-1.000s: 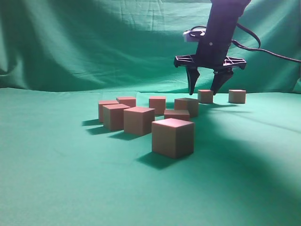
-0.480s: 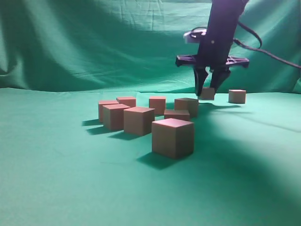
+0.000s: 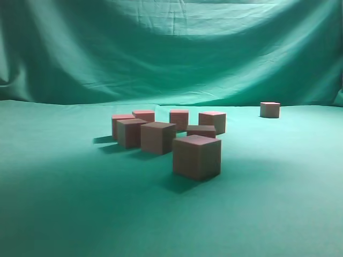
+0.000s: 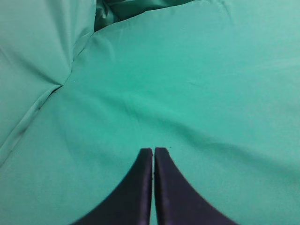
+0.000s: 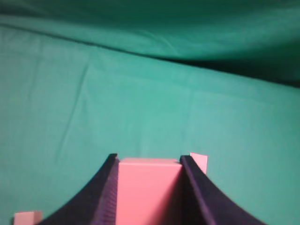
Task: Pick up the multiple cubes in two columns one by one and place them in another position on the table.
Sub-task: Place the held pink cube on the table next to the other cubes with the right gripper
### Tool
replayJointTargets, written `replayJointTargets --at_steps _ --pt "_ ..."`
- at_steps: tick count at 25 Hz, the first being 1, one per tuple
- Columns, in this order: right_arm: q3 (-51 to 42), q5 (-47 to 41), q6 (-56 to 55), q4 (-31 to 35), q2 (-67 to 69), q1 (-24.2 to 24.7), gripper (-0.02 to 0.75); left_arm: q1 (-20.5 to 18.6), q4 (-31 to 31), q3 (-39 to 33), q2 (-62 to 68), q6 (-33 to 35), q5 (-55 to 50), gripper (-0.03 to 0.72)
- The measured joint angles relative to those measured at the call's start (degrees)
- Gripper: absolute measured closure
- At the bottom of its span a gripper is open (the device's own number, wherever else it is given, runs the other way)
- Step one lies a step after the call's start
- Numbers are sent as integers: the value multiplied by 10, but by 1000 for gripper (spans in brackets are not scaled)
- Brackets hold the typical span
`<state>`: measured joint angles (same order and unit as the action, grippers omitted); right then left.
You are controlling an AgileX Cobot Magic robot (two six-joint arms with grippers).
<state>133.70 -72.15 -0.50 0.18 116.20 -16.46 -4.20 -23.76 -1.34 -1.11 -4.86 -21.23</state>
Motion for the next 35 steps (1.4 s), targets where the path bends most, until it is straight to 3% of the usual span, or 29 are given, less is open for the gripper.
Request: replayJointTargets --at_steps 5,11,19,22,26,35 --pt "-38 -4 1 23 -135 0 475 0 0 0 0 0 0 688" --pt "-213 -5 48 68 -280 0 475 0 0 0 0 0 0 688" --pt "-531 52 276 327 -446 0 475 0 0 0 0 0 0 688" --pt "-619 83 350 373 -499 -8 475 0 0 0 0 0 0 688" --pt "-690 106 394 376 -536 -56 475 0 0 0 0 0 0 688" --pt "-742 166 419 313 -497 -233 475 0 0 0 0 0 0 688"
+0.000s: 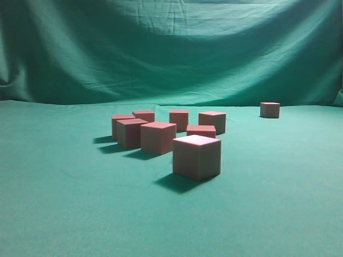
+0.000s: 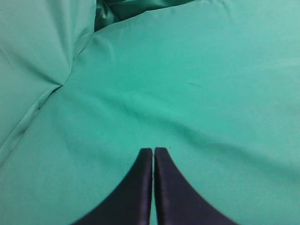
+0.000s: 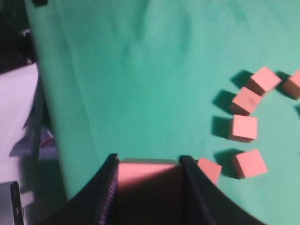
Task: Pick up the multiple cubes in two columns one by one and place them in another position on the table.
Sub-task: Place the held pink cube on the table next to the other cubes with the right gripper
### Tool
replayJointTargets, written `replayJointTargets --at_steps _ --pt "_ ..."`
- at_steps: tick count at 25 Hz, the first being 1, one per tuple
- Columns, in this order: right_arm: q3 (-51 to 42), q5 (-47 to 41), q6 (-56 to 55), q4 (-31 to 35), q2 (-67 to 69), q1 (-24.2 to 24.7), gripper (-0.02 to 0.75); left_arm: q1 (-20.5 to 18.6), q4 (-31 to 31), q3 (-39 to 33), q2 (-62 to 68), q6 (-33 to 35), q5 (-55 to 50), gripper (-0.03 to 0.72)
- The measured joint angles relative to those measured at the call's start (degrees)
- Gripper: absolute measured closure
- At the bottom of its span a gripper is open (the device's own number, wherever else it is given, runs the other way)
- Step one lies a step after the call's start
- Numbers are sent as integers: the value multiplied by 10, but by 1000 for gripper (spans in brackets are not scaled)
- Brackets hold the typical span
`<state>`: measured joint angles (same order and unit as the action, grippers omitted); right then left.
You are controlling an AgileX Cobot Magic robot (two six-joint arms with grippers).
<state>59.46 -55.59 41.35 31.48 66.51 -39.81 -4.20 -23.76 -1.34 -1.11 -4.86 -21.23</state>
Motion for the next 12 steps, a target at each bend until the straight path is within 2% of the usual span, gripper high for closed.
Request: replayJointTargets --at_steps 5,12 --pt "-1 31 8 -30 79 -64 475 0 0 0 0 0 0 688" --pt "-1 87 10 -77 196 -103 475 0 0 0 0 0 0 688"
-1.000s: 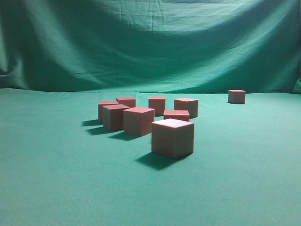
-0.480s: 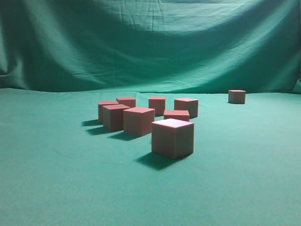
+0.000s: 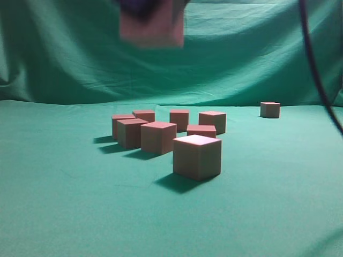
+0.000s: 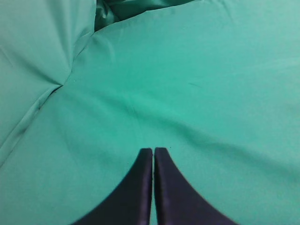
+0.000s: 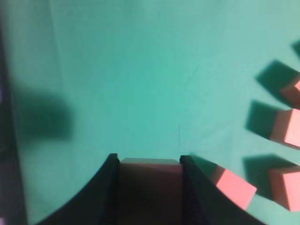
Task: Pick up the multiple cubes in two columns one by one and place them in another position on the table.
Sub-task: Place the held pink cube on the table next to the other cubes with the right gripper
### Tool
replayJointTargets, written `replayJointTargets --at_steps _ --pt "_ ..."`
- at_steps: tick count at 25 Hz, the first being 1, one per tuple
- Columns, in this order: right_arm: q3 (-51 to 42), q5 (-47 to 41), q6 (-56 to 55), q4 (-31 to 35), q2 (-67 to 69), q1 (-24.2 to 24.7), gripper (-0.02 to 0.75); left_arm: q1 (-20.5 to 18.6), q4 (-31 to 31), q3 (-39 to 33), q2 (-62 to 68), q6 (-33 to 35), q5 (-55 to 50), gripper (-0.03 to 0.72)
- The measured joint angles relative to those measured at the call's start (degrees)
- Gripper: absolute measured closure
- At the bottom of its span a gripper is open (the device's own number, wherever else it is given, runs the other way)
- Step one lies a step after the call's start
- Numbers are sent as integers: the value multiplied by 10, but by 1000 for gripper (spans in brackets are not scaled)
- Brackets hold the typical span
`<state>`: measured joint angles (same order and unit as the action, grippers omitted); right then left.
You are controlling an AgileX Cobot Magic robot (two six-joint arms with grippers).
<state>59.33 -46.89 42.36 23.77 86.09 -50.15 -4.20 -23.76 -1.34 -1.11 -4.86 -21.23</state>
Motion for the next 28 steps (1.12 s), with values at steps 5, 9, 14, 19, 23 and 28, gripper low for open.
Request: replayJointTargets --at_steps 5,9,14,19,23,28 --pt "0 45 1 -4 49 -2 475 0 0 0 0 0 0 688" --pt "0 80 6 -8 76 -2 475 0 0 0 0 0 0 688" --pt "0 117 21 -22 109 -2 475 0 0 0 0 0 0 688" --pt "0 135 24 -24 138 -2 475 0 0 0 0 0 0 688" --pt "0 151 25 -26 160 -2 475 0 0 0 0 0 0 688" --pt "0 160 25 -27 176 -2 475 0 0 0 0 0 0 688"
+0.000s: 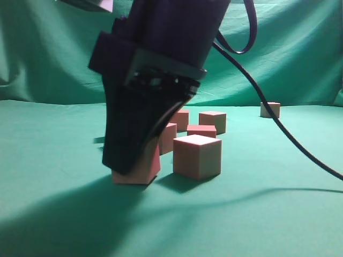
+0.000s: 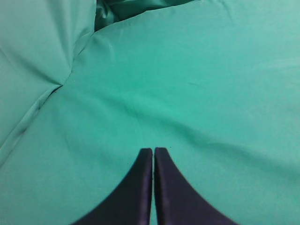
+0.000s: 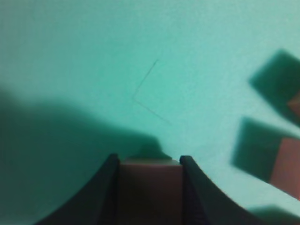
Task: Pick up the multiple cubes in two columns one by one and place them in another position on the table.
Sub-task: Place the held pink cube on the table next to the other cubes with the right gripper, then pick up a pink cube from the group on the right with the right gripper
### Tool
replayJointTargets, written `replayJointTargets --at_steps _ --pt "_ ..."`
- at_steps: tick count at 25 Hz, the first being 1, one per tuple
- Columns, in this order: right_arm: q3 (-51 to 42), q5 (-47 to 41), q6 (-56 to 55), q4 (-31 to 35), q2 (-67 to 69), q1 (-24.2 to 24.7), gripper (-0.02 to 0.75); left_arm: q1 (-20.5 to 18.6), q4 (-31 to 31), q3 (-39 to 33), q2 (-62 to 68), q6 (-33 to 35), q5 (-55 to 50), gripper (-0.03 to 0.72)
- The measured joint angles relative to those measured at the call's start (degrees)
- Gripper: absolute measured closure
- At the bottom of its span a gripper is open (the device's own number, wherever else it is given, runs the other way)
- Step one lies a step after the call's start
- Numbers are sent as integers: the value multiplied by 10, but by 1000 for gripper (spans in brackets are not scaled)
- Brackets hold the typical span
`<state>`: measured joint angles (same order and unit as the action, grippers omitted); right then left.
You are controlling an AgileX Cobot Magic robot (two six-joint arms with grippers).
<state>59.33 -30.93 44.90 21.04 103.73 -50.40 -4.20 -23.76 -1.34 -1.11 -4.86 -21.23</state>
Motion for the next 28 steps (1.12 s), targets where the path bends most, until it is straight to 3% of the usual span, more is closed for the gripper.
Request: replayJointTargets --at_steps 3,8,10,19,23,28 --pt "0 0 0 0 1 0 475 0 0 0 0 0 0 688" --pt "7 -14 0 -4 2 0 209 0 0 0 0 0 0 688" --pt "28 -41 0 -8 2 0 141 0 0 0 0 0 0 688" --pt "227 -229 -30 -15 4 0 149 0 0 0 0 0 0 688" --pt "329 -286 -77 -58 4 1 149 0 0 0 0 0 0 688" --pt "418 -301 -180 -136 6 65 149 0 0 0 0 0 0 688"
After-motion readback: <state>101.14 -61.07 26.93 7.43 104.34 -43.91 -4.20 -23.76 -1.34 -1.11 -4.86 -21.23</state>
